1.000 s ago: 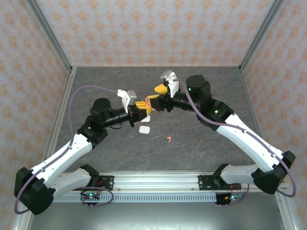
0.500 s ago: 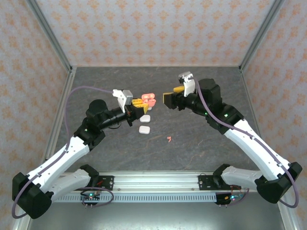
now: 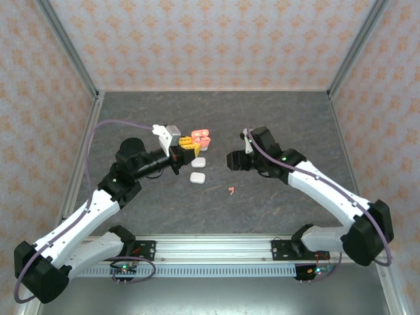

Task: Insert wireless bluetooth earbuds into charging case

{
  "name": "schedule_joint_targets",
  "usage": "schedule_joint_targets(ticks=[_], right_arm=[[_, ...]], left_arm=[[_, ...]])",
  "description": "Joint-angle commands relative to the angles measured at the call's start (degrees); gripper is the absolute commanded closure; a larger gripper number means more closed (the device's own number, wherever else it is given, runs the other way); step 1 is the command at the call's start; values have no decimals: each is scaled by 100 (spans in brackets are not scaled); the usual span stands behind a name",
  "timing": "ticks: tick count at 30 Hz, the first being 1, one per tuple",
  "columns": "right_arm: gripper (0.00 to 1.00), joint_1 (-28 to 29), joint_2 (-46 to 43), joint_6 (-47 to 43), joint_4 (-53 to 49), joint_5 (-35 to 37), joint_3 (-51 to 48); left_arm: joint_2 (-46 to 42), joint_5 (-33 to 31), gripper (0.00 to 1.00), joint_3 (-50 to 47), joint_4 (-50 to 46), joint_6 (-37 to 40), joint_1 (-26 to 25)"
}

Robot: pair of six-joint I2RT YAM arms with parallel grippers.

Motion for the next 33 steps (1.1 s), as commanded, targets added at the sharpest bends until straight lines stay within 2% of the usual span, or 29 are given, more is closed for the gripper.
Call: schedule_joint_targets(ticks=[1,3,17,33], right_arm=[[37,-21,342,530,-1,-281,-319],[42,25,548,684,173,-446,-473],[53,442,1889,772,324,-194,-374],[68,550,2417,712,338,-128,-275]], left_arm=[[-63,-118,100,38,50,121,-17],[-52,-117,100,32,59,130,-17],[-44,-104,100,39,-28,135,-17],[-26,-117,100,65,-100,152,-17]])
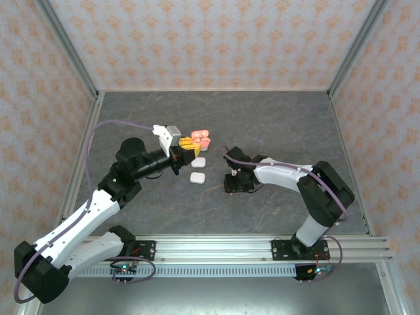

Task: Insert wireless bluetooth earbuds into charging case

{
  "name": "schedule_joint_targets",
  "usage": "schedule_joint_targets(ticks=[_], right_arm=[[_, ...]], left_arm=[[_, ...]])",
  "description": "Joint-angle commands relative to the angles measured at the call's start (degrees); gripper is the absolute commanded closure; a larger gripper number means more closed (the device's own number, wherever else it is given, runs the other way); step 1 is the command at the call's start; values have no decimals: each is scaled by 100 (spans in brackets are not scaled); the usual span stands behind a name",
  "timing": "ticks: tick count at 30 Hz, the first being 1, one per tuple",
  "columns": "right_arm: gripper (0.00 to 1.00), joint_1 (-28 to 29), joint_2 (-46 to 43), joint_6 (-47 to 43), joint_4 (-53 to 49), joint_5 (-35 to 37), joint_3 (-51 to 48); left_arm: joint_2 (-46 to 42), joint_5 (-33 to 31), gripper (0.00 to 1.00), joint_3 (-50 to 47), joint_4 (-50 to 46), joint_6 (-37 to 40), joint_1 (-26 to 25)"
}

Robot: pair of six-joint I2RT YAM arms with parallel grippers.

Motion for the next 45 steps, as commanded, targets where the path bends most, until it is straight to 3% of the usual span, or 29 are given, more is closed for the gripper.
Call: schedule_joint_targets(ticks=[1,13,28,36,45], right_arm=[[69,56,173,-29,88,90,140],[79,74,-72,-253,80,312,115],[81,56,-2654,-1612,127,1033,398],[81,56,-3649,-2642,405,608,1012],[81,55,-3559,-3227,1044,-186,1538]], left_arm=[[-26,-107,100,64,-30,148,-17],[-44,-129,100,49,-88,142,-17],[268,264,100,-6,499,-167,-30],[516,660,100,157,619,-221,-129],[660,950,100,220,776,-270,-202]])
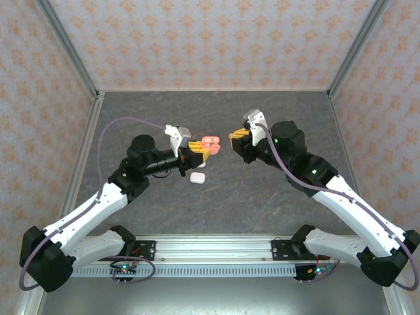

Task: Insert wireless bluetooth earbuds into charging case

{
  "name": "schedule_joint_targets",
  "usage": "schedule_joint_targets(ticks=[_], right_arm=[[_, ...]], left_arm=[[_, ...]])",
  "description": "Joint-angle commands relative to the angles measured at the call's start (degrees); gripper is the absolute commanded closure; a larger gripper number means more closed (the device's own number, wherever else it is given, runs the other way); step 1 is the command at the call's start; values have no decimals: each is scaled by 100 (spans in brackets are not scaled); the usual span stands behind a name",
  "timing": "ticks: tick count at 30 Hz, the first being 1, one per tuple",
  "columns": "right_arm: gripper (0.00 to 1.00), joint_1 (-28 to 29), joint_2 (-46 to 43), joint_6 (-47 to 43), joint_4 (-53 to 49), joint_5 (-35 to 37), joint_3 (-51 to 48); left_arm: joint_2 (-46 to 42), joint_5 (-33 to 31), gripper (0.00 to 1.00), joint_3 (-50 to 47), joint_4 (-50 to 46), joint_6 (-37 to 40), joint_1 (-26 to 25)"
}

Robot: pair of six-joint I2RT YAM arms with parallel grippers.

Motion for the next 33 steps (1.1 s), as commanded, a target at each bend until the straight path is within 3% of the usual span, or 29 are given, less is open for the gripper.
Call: schedule_joint_targets(ticks=[1,8,33], right_arm=[[81,6,142,-312,526,-475,217],[81,14,407,-334,749,-869,190],[81,14,550,-408,376,-897,-107]], left_arm=[[37,242,100,223,368,-55,-55],[37,217,100,184,457,-110,-71],[45,198,100,189,474,-100,-69]])
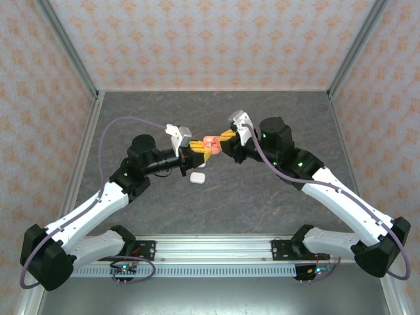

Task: Insert wireless bluetooth earbuds into charging case

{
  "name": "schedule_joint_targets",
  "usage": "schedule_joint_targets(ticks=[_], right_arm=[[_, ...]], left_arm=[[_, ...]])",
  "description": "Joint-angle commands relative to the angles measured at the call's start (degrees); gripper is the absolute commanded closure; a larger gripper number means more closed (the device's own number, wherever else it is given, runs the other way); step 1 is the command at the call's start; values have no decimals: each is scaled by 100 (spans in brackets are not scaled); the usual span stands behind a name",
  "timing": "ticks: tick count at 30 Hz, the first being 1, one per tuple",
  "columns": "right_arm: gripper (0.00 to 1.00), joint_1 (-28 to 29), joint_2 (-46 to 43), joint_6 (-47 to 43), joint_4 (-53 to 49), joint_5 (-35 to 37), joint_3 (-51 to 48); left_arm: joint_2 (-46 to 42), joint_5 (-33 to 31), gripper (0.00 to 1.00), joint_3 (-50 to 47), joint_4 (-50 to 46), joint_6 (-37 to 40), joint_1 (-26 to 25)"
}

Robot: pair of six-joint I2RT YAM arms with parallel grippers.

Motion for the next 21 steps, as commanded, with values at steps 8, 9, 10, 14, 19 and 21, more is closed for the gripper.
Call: schedule_joint_targets(ticks=[8,9,10,14,19,21], right_arm=[[81,14,11,-30,-75,-383,-96],[81,14,11,-19,-87,-429,-96],[81,14,2,-5,-85,-454,-97],[80,14,9,85,-131,-602,-88],[79,14,68,179,-245,-758,-3],[79,14,97,170,-333,-759,42]], left_arm=[[-20,76,100,219,254,-17,-57],[-19,75,100,226,254,-16,-57],[-18,67,100,223,254,-17,-62],[-22,58,100,226,271,-35,-58],[-29,47,100,207,296,-52,-57],[-29,47,100,213,307,-51,-63]])
